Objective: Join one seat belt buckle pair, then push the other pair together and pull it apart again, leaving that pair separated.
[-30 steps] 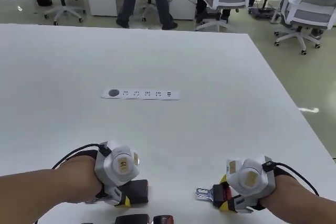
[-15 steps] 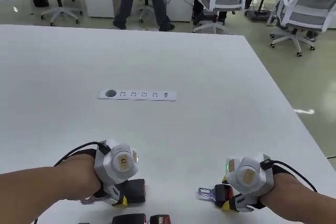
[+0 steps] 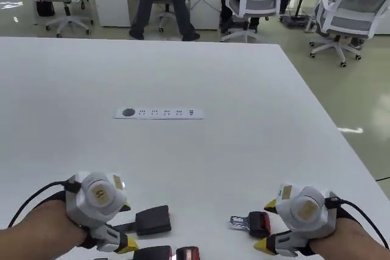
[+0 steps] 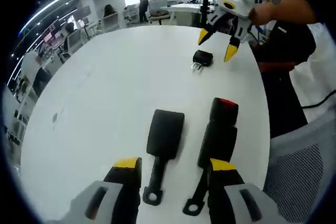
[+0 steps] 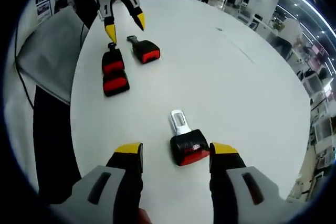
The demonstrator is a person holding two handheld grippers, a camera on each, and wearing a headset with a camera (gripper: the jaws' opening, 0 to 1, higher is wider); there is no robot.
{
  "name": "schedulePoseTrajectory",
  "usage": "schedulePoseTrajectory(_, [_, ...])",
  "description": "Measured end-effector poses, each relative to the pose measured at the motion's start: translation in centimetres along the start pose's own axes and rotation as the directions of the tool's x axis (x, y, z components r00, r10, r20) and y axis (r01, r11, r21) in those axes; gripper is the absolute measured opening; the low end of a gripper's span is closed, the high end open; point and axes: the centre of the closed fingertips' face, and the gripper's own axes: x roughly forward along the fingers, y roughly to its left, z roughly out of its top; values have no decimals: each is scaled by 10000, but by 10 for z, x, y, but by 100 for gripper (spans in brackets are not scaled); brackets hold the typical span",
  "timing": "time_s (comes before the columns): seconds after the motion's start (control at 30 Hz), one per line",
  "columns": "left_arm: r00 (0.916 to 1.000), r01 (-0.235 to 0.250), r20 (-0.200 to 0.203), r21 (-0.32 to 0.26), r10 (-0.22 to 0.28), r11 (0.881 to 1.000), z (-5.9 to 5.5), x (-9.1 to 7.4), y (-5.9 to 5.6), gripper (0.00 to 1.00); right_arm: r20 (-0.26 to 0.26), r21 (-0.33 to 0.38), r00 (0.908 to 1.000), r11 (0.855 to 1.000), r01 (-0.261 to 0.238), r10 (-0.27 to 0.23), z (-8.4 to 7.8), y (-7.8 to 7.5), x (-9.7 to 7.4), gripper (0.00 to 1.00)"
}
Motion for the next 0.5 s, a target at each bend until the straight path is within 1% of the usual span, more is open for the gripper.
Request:
schedulePoseTrajectory(0.03, [9998, -54, 199, -259, 59, 9997, 0, -12, -4, 54, 318, 306, 9994, 9994, 153, -163, 3, 3, -2, 53])
schedulePoseTrajectory(0.07, [9997, -54, 247, -402, 64, 9992, -4, -16, -7, 54, 466, 338, 9988, 9993, 149, -165, 3, 5, -2, 56])
schedulePoseTrajectory(0.1, [9996, -73, 280, -507, 87, 9987, -12, -17, -8, 55, 522, 335, 9984, 9993, 183, -200, 3, 8, -4, 59])
schedulePoseTrajectory(0.13, [9994, -108, 323, -764, 133, 9970, -20, -21, -11, 57, 655, 566, 9975, 9982, 221, -258, 3, 12, -6, 60])
schedulePoseTrajectory(0.17, [9992, -130, 375, -851, 162, 9963, -21, -25, -14, 59, 711, 780, 9972, 9968, 192, -247, 3, 15, -7, 62])
schedulePoseTrajectory(0.2, [9986, -247, 430, -1046, 293, 9942, -28, -31, -15, 61, 799, 1006, 9965, 9948, 180, -261, 3, 19, -9, 62])
schedulePoseTrajectory(0.23, [9984, -299, 448, -1165, 354, 9927, -32, -35, -15, 63, 857, 1063, 9959, 9941, 199, -291, 2, 21, -10, 63])
schedulePoseTrajectory(0.3, [9968, -402, 618, -1537, 502, 9873, -39, -44, -14, 64, 994, 1253, 9943, 9918, 268, -394, 1, 27, -15, 65])
schedulePoseTrajectory(0.33, [9957, -462, 712, -1732, 593, 9838, -43, -50, -16, 65, 1048, 1409, 9933, 9894, 338, -489, 0, 30, -17, 67])
schedulePoseTrajectory(0.43, [9943, -609, 732, -2060, 774, 9767, -52, -58, -18, 70, 1143, 1719, 9916, 9843, 397, -600, -3, 35, -22, 72])
schedulePoseTrajectory(0.5, [9934, -650, 782, -2243, 844, 9724, -55, -61, -21, 72, 1153, 1894, 9913, 9810, 412, -639, -8, 39, -25, 77])
